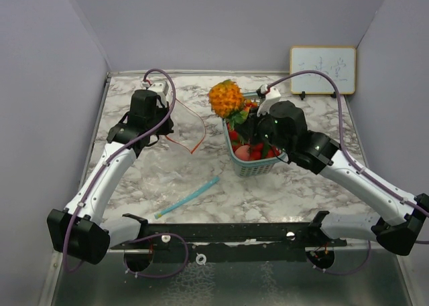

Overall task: Place the food in the zip-top bag and seal the zipper
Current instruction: Pick up the fake fruit from the bin, then place the fake fruit in the zipper food storage bag.

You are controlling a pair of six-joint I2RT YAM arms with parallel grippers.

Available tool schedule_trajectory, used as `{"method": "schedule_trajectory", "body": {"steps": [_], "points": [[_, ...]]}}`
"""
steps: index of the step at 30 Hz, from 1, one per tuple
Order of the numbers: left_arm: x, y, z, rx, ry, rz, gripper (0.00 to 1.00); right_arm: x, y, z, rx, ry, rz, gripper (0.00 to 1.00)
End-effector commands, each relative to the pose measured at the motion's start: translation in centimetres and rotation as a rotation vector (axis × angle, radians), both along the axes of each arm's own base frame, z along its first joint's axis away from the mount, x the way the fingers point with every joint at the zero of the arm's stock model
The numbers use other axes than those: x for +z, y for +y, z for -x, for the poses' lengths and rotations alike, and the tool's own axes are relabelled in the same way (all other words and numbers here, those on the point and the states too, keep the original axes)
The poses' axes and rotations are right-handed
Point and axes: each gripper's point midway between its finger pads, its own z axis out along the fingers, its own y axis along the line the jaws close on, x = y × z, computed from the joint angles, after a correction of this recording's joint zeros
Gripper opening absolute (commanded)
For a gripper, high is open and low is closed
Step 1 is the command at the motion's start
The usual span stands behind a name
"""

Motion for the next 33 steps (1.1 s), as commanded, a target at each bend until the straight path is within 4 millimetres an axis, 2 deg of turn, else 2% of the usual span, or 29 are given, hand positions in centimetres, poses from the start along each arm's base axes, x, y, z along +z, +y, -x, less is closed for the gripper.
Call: {"method": "schedule_trajectory", "body": {"steps": [1, 8, 14, 21, 27, 30, 33], "points": [[1.7, -0.2, -0.9, -0.006, -0.055, 0.011, 0.0, 2.8, 6.0, 4.4, 0.445, -0.063, -0.13, 0.01], [2.0, -0.7, -0.8, -0.024, -0.06, 0.035, 0.0, 1.2, 9.5, 5.4, 0.603, -0.038, -0.202, 0.01], [3.7, -1.1, -0.9, -0.039, -0.092, 0.063, 0.0, -1.8, 10.5, 4.5, 0.589, 0.012, -0.18, 0.01], [6.5, -1.5, -0.4, -0.059, -0.152, 0.104, 0.0, -5.4, 9.2, 1.7, 0.429, 0.04, -0.069, 0.01], [7.5, -1.5, -0.1, -0.067, -0.177, 0.11, 0.0, -7.6, 8.4, 0.0, 0.346, 0.075, 0.046, 0.01], [7.5, -1.4, 0.0, -0.071, -0.18, 0.099, 0.0, -7.9, 7.6, -1.2, 0.276, 0.085, 0.103, 0.01], [7.5, -1.8, 0.2, -0.102, -0.178, 0.105, 0.0, -7.3, 7.6, -1.8, 0.263, 0.096, 0.15, 0.01]]}}
